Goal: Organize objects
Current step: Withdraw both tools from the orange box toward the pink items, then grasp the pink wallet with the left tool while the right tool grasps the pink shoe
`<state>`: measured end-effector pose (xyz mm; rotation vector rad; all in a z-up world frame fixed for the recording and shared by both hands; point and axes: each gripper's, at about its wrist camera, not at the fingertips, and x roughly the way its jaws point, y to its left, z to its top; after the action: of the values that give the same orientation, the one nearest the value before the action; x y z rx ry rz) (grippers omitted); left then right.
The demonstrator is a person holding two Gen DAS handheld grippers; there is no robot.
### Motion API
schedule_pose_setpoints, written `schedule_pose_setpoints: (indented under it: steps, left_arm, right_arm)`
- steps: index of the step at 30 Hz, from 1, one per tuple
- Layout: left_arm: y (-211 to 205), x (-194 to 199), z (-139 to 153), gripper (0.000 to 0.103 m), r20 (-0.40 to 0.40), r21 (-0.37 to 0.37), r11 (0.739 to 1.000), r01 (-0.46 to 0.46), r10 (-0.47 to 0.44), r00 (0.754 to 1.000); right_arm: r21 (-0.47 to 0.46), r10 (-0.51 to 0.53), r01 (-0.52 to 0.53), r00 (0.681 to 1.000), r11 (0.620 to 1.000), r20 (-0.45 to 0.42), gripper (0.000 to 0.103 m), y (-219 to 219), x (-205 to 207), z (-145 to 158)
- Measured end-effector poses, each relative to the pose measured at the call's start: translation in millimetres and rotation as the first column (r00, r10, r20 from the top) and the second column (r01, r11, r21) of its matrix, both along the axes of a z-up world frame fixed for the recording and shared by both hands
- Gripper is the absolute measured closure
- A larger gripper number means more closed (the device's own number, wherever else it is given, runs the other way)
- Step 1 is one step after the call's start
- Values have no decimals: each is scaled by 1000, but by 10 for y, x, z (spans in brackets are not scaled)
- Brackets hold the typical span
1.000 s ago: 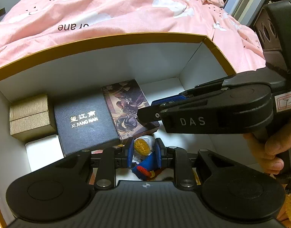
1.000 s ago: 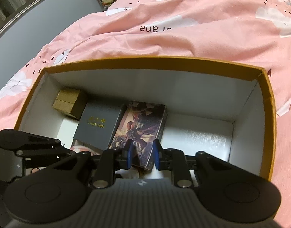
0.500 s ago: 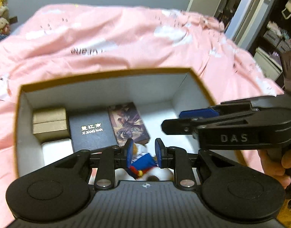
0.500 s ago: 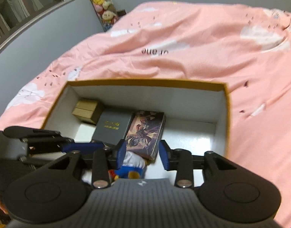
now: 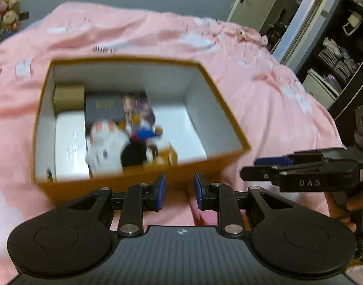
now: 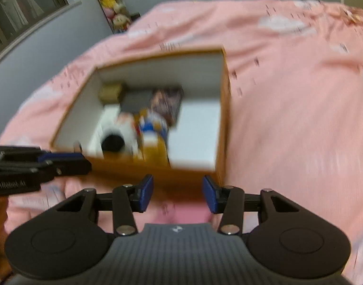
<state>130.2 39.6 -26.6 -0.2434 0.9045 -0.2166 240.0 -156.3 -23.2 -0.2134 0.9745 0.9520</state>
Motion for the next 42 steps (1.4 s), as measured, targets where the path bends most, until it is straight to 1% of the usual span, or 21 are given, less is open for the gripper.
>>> schedule_pose_setpoints:
  steps: [2,4,6,8,10,12,13,16,20,22,24,25,26,27,29,33,35,36,38,41,42]
  left_arm:
    - [-35,-81,-88,75,-28,-26,1000,-4,3,1000]
    - [-60,-118,-191,75,-55,-61,998,-13,9,998]
    - [-100,-142,-272,70,-73,-98,995,-13,6,997]
    - [-138,-132,-325,68,-91,-124,992,-11,0,996]
    - [-193,-145,-344,66,-99,-124,992,1,-13,995]
    - [-223,-160,-339,65,-100,-117,993,6,-18,995]
    - [-231,-172,-331,65,-101,-115,993,5,-17,995]
    - [-230,-197,-338,61,-105,-113,994,-5,-7,994]
    - [-243,-199,-369,60,-122,-110,994,-12,-2,993]
    - [-251,-202,-372,60,-125,-111,994,-12,-2,992]
    - [-254,-204,-373,60,-127,-112,994,-15,1,992]
    - [-252,-205,-376,60,-129,-113,993,-17,2,992]
    - [-249,-206,-379,60,-131,-114,993,-18,3,991]
    - [-248,-210,-382,60,-133,-115,993,-18,3,991]
    - [-245,-217,-383,60,-133,-116,993,-18,3,991]
    - [-244,-227,-379,60,-131,-115,993,-22,7,991]
    - [-245,-236,-364,60,-124,-110,994,-22,8,992]
    - [-246,-241,-353,60,-119,-107,994,-20,7,993]
    - [-248,-250,-335,60,-111,-102,995,-16,5,994]
    - [-283,-242,-315,59,-97,-87,996,4,-12,995]
    - [-311,-232,-308,57,-92,-77,997,18,-25,995]
  right_arm:
    - [-48,-23,22,1000,999,-8,64,-145,-98,-119]
    - [-84,-48,46,998,995,-28,64,-281,-163,-245]
    - [-96,-77,69,994,993,-75,64,-384,-162,-360]
    - [-84,-104,93,987,992,-126,64,-485,-138,-441]
    - [-66,-112,103,981,992,-159,64,-523,-106,-475]
    - [-72,-107,95,978,993,-179,62,-515,-89,-523]
    - [-73,-103,90,975,993,-197,58,-509,-92,-560]
    - [-60,-97,85,963,995,-253,57,-455,-83,-657]
    - [-47,-100,90,950,995,-297,50,-422,-34,-752]
    - [-42,-99,90,942,995,-320,50,-420,-7,-794]
    - [-38,-97,89,938,995,-332,54,-429,-5,-790]
    - [-34,-94,87,937,996,-338,60,-432,-12,-788]
    - [-34,-93,87,936,996,-340,70,-435,-23,-781]
    - [-45,-89,78,940,996,-329,80,-428,-50,-763]
    - [-52,-64,51,949,997,-309,85,-412,-125,-712]
    - [-22,-1,-5,963,1000,-268,87,-372,-265,-521]
    - [-20,24,-29,973,999,-228,88,-350,-332,-410]
    - [-27,28,-34,981,999,-190,88,-346,-368,-336]
    - [-33,22,-26,991,999,-134,89,-377,-394,-214]
    - [-33,-3,1,997,999,-78,89,-447,-347,-59]
    - [-38,-16,14,998,999,-60,89,-463,-322,-38]
